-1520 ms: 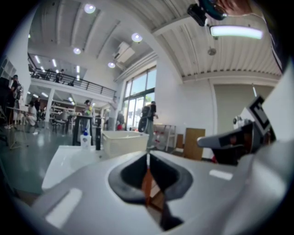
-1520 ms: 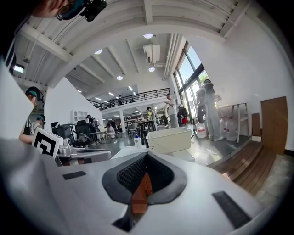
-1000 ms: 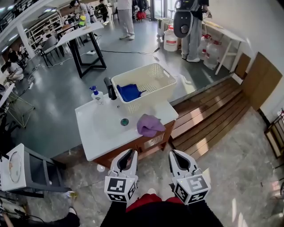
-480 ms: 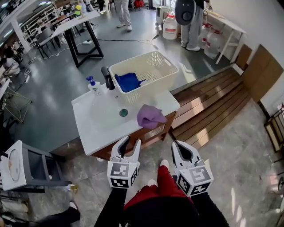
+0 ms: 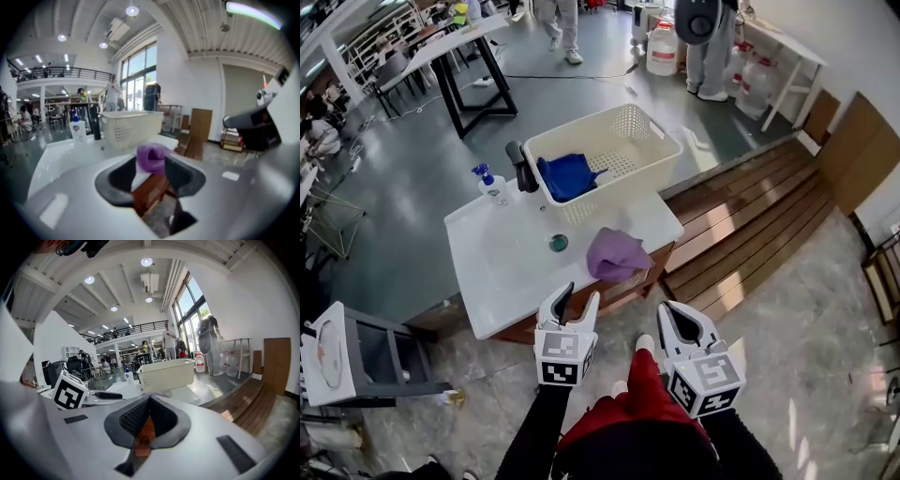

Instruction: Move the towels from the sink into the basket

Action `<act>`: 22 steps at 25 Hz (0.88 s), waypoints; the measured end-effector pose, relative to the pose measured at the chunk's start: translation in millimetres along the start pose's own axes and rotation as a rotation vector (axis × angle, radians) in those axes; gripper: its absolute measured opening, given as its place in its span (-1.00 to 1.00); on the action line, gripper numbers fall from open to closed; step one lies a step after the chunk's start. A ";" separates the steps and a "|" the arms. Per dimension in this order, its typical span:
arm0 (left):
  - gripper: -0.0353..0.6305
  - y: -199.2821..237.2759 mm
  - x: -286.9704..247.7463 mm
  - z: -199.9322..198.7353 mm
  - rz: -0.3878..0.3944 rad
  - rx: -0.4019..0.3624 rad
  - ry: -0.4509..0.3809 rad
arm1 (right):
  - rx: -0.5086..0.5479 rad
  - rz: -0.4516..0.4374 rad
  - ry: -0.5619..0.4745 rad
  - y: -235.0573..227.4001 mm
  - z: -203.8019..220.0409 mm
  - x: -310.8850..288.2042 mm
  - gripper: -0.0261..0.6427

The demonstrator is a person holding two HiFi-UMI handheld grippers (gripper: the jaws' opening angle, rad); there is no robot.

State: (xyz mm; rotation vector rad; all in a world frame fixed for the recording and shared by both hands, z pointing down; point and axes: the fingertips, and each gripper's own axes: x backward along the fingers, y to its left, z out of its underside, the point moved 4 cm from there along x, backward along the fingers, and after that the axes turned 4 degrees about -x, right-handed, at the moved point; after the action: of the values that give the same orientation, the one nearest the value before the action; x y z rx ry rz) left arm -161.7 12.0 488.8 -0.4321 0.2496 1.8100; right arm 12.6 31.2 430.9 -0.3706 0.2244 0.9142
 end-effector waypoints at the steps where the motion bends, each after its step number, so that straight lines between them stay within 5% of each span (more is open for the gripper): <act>1: -0.35 0.4 -5.6 0.7 -0.001 -0.001 0.008 | -0.003 0.000 0.006 -3.0 0.3 -3.4 -0.90; 22: -0.31 12.1 -91.2 20.1 -0.026 0.020 0.166 | -0.014 -0.034 0.132 -48.4 7.8 -76.5 -0.90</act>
State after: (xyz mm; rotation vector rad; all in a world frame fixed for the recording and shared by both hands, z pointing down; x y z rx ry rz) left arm -155.3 -63.8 544.3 -0.5700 0.3752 1.7462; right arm 6.3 -48.1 474.8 -0.4476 0.3324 0.8591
